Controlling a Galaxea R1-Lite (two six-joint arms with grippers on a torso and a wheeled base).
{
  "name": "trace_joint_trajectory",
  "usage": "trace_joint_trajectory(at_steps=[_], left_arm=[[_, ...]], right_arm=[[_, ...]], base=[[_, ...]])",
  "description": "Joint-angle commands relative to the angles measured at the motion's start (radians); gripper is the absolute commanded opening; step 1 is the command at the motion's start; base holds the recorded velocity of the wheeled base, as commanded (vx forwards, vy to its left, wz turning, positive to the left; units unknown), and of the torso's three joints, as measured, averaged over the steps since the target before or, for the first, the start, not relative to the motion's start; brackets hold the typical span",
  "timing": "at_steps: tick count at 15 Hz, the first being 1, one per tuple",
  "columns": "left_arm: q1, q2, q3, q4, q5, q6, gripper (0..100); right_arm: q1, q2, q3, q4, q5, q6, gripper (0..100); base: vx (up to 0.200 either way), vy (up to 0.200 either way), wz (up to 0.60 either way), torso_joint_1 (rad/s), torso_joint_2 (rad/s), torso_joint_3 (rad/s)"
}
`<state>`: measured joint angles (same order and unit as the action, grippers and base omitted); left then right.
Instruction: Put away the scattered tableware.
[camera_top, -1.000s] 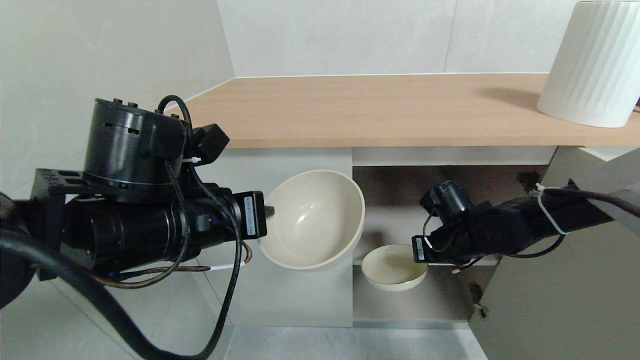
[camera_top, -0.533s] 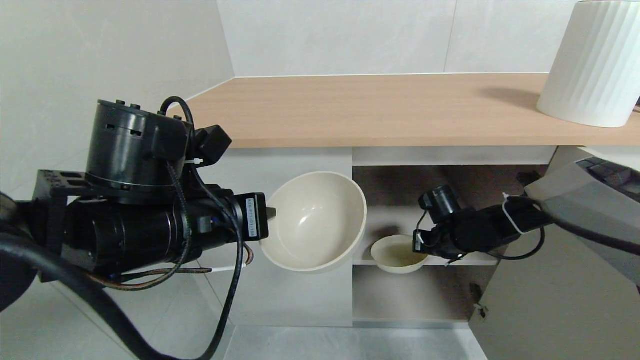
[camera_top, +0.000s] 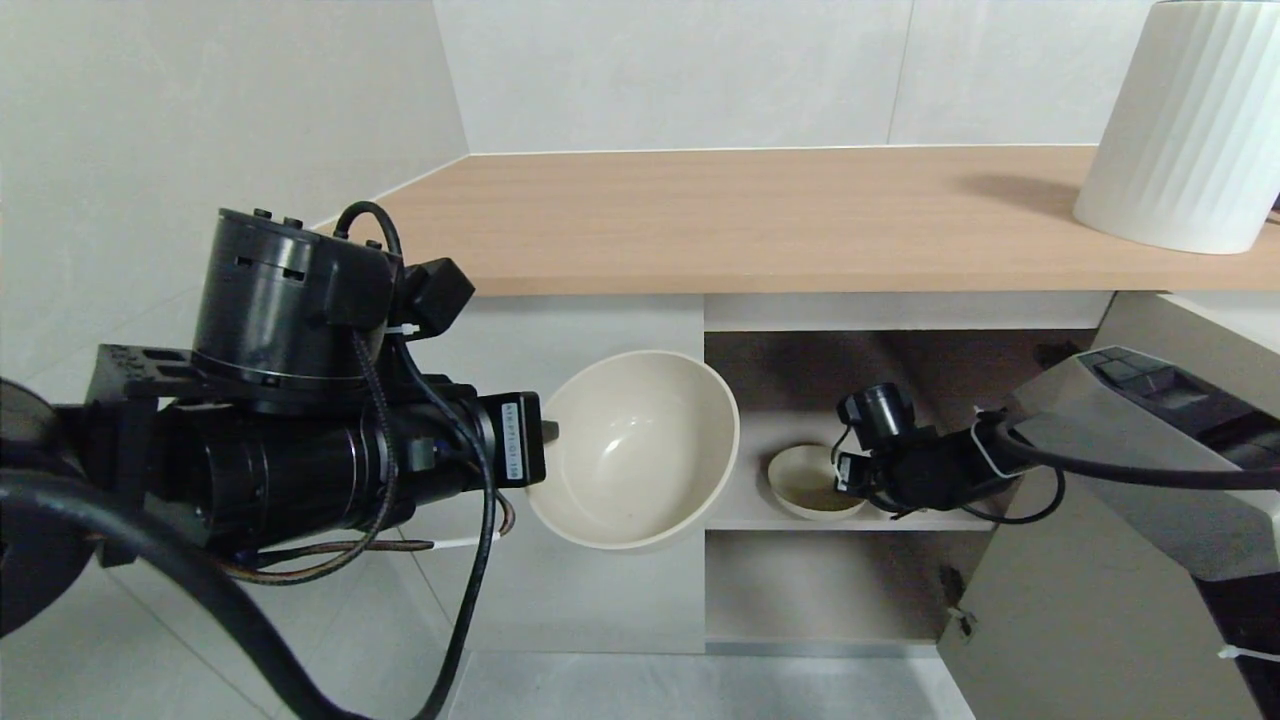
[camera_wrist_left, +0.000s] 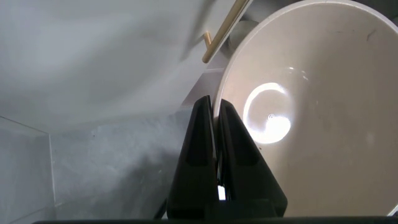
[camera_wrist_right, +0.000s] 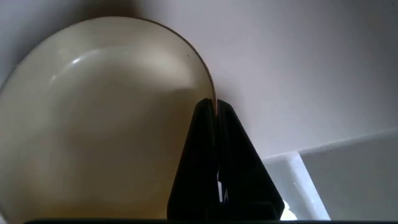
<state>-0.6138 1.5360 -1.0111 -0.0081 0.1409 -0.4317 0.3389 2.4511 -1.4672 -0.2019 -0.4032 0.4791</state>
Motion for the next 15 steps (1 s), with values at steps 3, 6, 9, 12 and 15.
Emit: trace_joint_trajectory(at_steps=[3,6,9,12,15], left_arm=[[0.000,0.001,0.000,0.000,0.000,-0.001,0],[0.000,0.001,0.000,0.000,0.000,-0.001,0],[0.000,0.001,0.000,0.000,0.000,-0.001,0],[0.000,0.001,0.000,0.000,0.000,-0.001,0],[0.000,0.001,0.000,-0.001,0.002,0.001,0]], right_arm=[[-0.011,0.028,-0.007,-0.036,-0.003,-0.001,0],[-0.021,0.036,-0.025,-0.048,-0.032,0.003,0],[-0.024,0.039,-0.031,-0.065,-0.040,0.001,0],[-0.024,0.040,-0.036,-0.065,-0.045,0.001,0],[-0.024,0.039,-0.036,-0.067,-0.045,0.003,100]], base=[[0.000,0.000,0.00,0.000,0.00,0.000],[0.000,0.000,0.00,0.000,0.00,0.000],[0.000,0.000,0.00,0.000,0.00,0.000],[0.000,0.000,0.00,0.000,0.00,0.000],[0.000,0.000,0.00,0.000,0.00,0.000]])
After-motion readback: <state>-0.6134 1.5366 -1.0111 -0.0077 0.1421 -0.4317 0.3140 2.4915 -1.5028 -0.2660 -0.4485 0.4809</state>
